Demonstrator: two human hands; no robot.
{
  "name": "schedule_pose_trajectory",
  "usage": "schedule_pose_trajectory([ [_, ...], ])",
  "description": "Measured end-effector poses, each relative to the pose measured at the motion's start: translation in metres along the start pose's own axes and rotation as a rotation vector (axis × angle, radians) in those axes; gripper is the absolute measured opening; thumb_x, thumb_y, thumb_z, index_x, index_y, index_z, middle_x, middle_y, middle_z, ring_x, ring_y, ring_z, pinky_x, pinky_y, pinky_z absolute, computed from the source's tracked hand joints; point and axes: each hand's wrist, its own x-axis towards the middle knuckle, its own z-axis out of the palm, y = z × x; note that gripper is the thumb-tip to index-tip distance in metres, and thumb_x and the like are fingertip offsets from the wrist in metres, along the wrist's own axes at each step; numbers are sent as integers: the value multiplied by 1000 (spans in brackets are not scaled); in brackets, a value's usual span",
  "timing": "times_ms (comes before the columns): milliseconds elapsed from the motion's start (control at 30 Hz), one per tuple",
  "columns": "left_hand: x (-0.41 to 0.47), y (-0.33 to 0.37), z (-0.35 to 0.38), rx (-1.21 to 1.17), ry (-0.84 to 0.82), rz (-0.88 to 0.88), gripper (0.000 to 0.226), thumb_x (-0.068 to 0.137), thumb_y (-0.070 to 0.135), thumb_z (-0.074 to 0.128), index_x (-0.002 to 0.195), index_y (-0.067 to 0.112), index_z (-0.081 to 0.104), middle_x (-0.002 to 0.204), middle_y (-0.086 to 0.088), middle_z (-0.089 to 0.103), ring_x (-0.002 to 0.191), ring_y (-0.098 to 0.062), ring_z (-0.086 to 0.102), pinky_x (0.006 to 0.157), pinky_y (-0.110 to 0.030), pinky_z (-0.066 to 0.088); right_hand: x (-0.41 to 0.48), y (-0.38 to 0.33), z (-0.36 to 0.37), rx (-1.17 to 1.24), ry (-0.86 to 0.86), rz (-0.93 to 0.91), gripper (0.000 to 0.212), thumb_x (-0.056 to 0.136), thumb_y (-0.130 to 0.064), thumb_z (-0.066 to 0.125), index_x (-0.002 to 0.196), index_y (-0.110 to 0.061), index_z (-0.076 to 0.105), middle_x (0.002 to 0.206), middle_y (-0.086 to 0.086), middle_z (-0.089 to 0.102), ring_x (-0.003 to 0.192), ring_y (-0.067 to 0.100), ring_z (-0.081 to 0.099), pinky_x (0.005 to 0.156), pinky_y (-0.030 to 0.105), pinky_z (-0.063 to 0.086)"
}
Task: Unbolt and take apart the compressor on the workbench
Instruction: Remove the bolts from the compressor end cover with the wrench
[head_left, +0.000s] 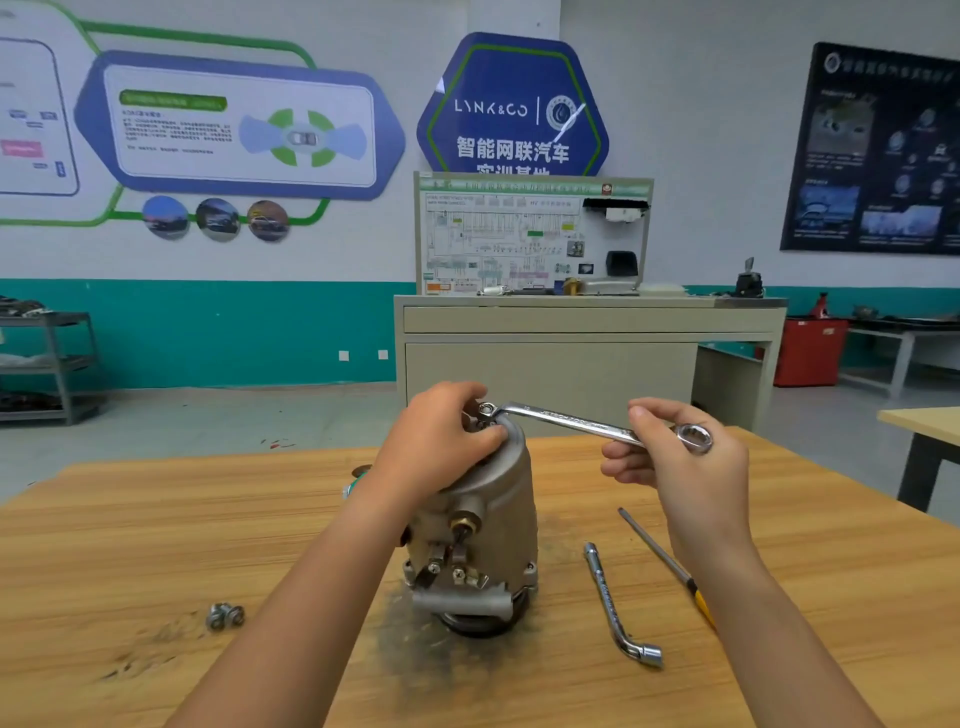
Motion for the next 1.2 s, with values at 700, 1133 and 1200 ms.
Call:
schedule_pose_trajectory([
  [700, 10, -6, 3, -420, 257, -49, 7, 86, 17, 66, 93, 18, 65, 86, 5, 63, 78, -3, 57, 66, -10, 44, 15, 32, 58, 185, 34, 38, 11, 88, -15, 60, 80, -22, 63, 69, -3, 70, 72, 13, 68, 66, 21, 53],
  [1133, -138, -218, -41, 138, 36, -751, 16, 78, 8, 72, 95, 6, 70, 90, -10, 69, 83, -23, 60, 68, -27, 38, 15, 55, 76, -112, -127, -123, 20, 86, -15, 63, 75, -31, 65, 77, -9, 68, 71, 0, 59, 64, 12, 47],
  [1200, -139, -226, -33, 179, 15, -741, 18, 79, 9, 71, 97, 6, 71, 95, -11, 70, 88, -24, 61, 69, -25, 37, 13, 56, 75, -120, -132, -132, 20, 86, -15, 63, 75, -31, 65, 76, -11, 67, 69, -3, 58, 63, 11, 46],
])
